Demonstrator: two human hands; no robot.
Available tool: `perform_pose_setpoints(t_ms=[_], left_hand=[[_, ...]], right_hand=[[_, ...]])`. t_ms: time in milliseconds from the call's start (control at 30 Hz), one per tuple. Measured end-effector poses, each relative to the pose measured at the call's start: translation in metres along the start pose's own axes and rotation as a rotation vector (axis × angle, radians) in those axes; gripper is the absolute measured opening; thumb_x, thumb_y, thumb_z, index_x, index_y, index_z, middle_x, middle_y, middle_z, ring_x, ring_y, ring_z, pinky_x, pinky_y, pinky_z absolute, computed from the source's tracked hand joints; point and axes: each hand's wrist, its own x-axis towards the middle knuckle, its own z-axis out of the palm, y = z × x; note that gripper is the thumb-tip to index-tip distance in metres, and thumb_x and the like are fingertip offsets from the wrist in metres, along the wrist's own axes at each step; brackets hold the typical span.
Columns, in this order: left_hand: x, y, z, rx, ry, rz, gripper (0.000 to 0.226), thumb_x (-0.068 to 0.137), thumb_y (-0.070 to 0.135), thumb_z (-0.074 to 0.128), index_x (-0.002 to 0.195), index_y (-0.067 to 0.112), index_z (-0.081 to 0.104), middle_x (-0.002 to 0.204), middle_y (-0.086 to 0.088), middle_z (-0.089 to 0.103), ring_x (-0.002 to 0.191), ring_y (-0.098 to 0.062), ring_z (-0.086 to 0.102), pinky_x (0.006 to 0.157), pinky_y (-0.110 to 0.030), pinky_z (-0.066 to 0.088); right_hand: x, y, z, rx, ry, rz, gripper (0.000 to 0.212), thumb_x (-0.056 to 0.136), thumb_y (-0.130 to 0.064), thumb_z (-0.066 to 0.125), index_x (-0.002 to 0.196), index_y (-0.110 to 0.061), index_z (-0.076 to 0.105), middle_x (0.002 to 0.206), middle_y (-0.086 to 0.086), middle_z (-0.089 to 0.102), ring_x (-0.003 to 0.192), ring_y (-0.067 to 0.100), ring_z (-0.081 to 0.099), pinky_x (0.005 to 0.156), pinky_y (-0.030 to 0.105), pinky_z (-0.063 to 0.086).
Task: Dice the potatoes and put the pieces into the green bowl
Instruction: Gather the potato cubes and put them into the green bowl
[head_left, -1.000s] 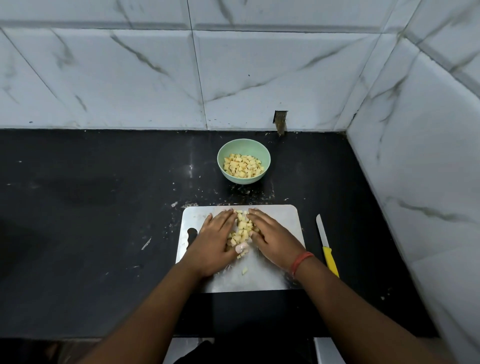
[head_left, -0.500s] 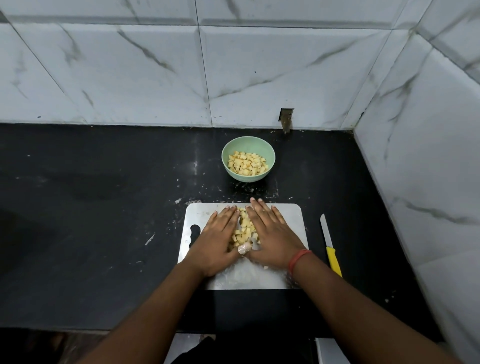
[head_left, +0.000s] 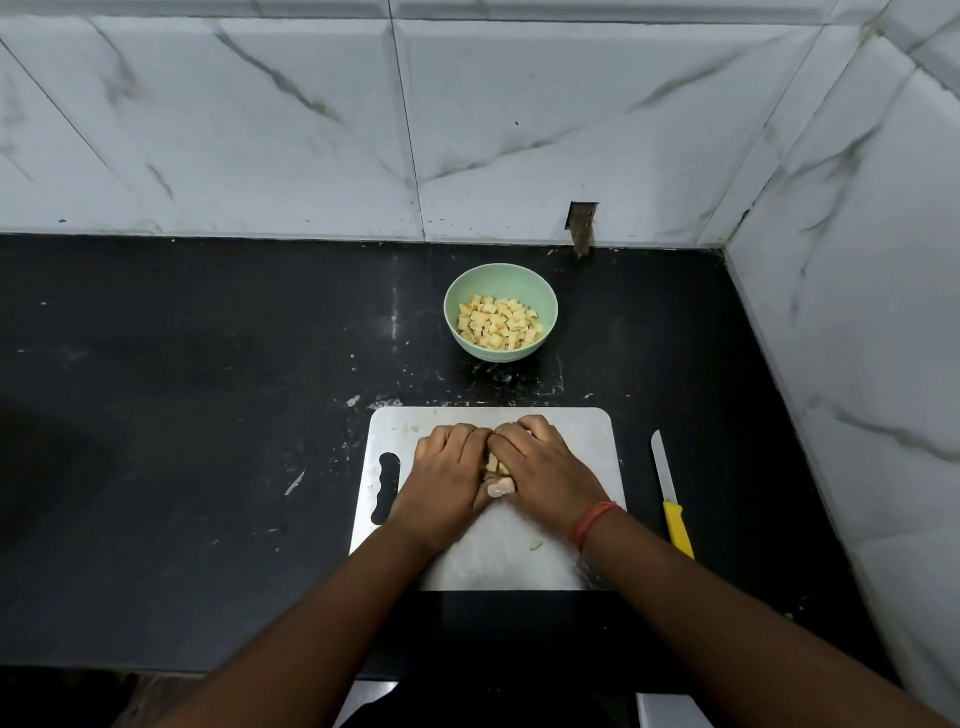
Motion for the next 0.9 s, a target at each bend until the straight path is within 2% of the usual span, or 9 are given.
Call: perform_pose_setpoints(t_ms=[100,233,300,400,467,533,633,733,900], left_hand=[[0.005,0.001,0.001,-0.04,0.004,-0.048,0.043,0.097,0.056,0.045,0.112,0.017,0.053,0.105,0.0,0.051,0.09,-0.019,0.04,0.08,-0.04,0.042],[0.009,-0.001,0.003,-0.106,0.003,-0.098,0.025,0.094,0.045,0.05,0.093,0.02,0.05,0.094,0.004,0.047,0.085,-0.016,0.032,0.079,-0.04,0.042],[0.01,0.001,0.001,-0.127,-0.007,-0.117,0.025,0.094,0.046,0.045,0.089,0.021,0.05,0.092,0.006,0.047,0.085,-0.016,0.032,0.079,-0.038,0.04],[0.012,0.003,-0.001,-0.155,-0.009,-0.141,0.019,0.092,0.038,0.041,0.085,0.024,0.05,0.088,0.009,0.047,0.083,-0.016,0.033,0.077,-0.041,0.043],[0.014,0.003,-0.004,-0.199,0.01,-0.153,0.02,0.095,0.039,0.041,0.081,0.027,0.049,0.083,0.013,0.042,0.08,-0.016,0.034,0.072,-0.039,0.041],[0.018,0.005,-0.009,-0.279,0.055,-0.186,0.032,0.099,0.05,0.039,0.075,0.03,0.042,0.077,0.015,0.04,0.077,-0.017,0.036,0.067,-0.036,0.036],[0.024,0.009,-0.017,-0.37,0.131,-0.217,0.048,0.101,0.065,0.027,0.071,0.029,0.035,0.071,0.015,0.038,0.074,-0.018,0.036,0.063,-0.035,0.028],[0.029,0.014,-0.019,-0.444,0.151,-0.252,0.041,0.102,0.054,0.034,0.07,0.027,0.035,0.067,0.016,0.037,0.074,-0.017,0.037,0.064,-0.032,0.025],[0.043,0.026,-0.03,-0.626,0.186,-0.354,0.039,0.101,0.054,0.032,0.068,0.033,0.035,0.065,0.013,0.043,0.072,-0.007,0.04,0.064,-0.023,0.03]], right_hand=[[0.005,0.001,0.002,-0.018,0.023,-0.043,0.017,0.091,-0.024,0.047,0.099,-0.019,0.061,0.098,-0.004,0.057,0.086,0.02,0.046,0.076,0.032,0.046],[0.013,0.002,0.0,-0.021,0.035,-0.027,0.003,0.088,-0.02,0.054,0.087,-0.019,0.057,0.086,-0.003,0.054,0.076,0.019,0.044,0.066,0.033,0.042],[0.012,0.002,0.0,-0.023,0.026,0.003,0.004,0.086,-0.022,0.054,0.086,-0.019,0.056,0.085,-0.002,0.054,0.074,0.019,0.043,0.063,0.034,0.042],[0.013,0.002,-0.004,-0.01,0.013,0.086,0.017,0.083,-0.033,0.05,0.088,-0.017,0.056,0.085,-0.001,0.055,0.075,0.021,0.049,0.059,0.034,0.043],[0.015,0.002,-0.006,0.02,0.03,0.145,0.021,0.083,-0.034,0.048,0.086,-0.015,0.057,0.082,0.001,0.056,0.072,0.022,0.055,0.056,0.033,0.043],[0.018,0.002,-0.01,0.091,0.065,0.211,0.024,0.087,-0.033,0.045,0.085,-0.013,0.058,0.081,0.003,0.058,0.069,0.024,0.057,0.056,0.033,0.043],[0.02,0.001,-0.018,0.237,0.112,0.298,0.019,0.096,-0.029,0.05,0.091,-0.011,0.056,0.088,0.005,0.058,0.074,0.023,0.056,0.062,0.036,0.044],[0.02,-0.001,-0.025,0.456,0.129,0.406,0.012,0.098,-0.027,0.051,0.09,-0.017,0.051,0.086,-0.001,0.055,0.078,0.016,0.052,0.067,0.034,0.043],[0.023,-0.007,-0.037,0.686,0.11,0.564,0.016,0.099,-0.026,0.05,0.084,-0.021,0.05,0.073,-0.006,0.057,0.07,0.007,0.053,0.061,0.019,0.039]])
